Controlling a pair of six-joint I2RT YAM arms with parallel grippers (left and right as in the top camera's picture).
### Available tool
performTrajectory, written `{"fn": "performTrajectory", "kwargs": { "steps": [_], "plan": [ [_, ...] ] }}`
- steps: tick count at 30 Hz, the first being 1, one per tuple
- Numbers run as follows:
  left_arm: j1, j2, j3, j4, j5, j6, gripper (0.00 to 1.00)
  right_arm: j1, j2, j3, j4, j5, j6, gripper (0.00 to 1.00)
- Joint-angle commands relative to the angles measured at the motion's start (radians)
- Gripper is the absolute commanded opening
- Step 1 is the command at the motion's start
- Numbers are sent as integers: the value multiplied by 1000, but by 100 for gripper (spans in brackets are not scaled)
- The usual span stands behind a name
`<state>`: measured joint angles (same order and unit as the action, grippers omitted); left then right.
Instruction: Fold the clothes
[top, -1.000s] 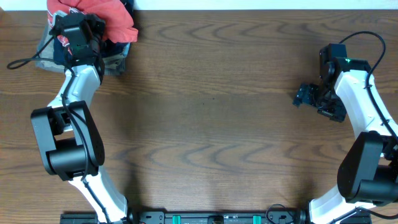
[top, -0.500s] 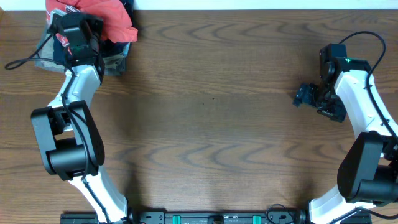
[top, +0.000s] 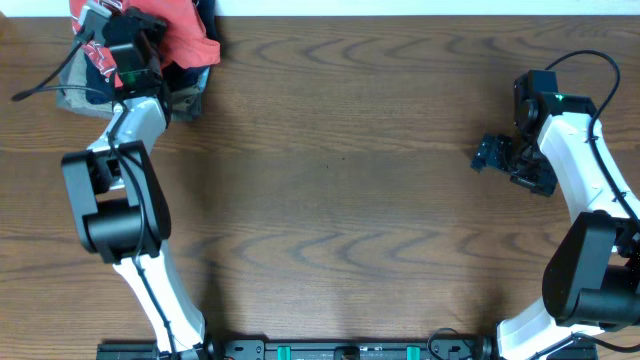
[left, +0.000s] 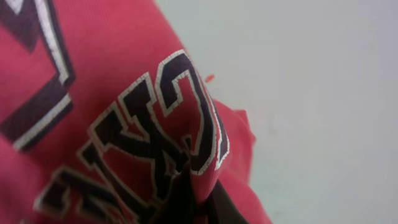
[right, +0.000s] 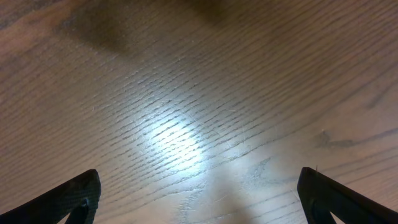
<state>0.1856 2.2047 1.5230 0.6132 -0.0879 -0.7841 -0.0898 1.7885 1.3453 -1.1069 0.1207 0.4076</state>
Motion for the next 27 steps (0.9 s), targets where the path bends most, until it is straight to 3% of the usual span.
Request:
{"fn": "performTrajectory", "kwargs": {
  "steps": [1, 6, 11, 12, 15, 17, 20, 24, 27],
  "plan": [
    [11, 38, 79, 33, -59, 154, 6, -5, 1, 1, -1, 2, -12, 99],
    [11, 42, 131, 67, -60, 166, 6, -5, 1, 1, -1, 2, -12, 99],
    [15, 42, 166, 62, -60, 294, 10, -5, 1, 1, -1, 2, -12, 99],
    [16, 42, 166, 61, -60, 332, 29, -5, 1, 1, -1, 2, -12, 99],
    [27, 42, 166, 38, -59, 404, 36, -5, 1, 1, -1, 2, -12, 99],
    [37, 41, 166, 37, -58, 406, 65, -5, 1, 1, -1, 2, -12, 99],
    [48, 22, 166, 4, -10, 406, 98, -5, 1, 1, -1, 2, -12, 99],
    [49, -43, 166, -87, 132, 406, 98, -5, 1, 1, -1, 2, -12, 99],
    [50, -127, 166, -248, 234, 406, 98, -5, 1, 1, -1, 2, -12, 99]
  ]
}}
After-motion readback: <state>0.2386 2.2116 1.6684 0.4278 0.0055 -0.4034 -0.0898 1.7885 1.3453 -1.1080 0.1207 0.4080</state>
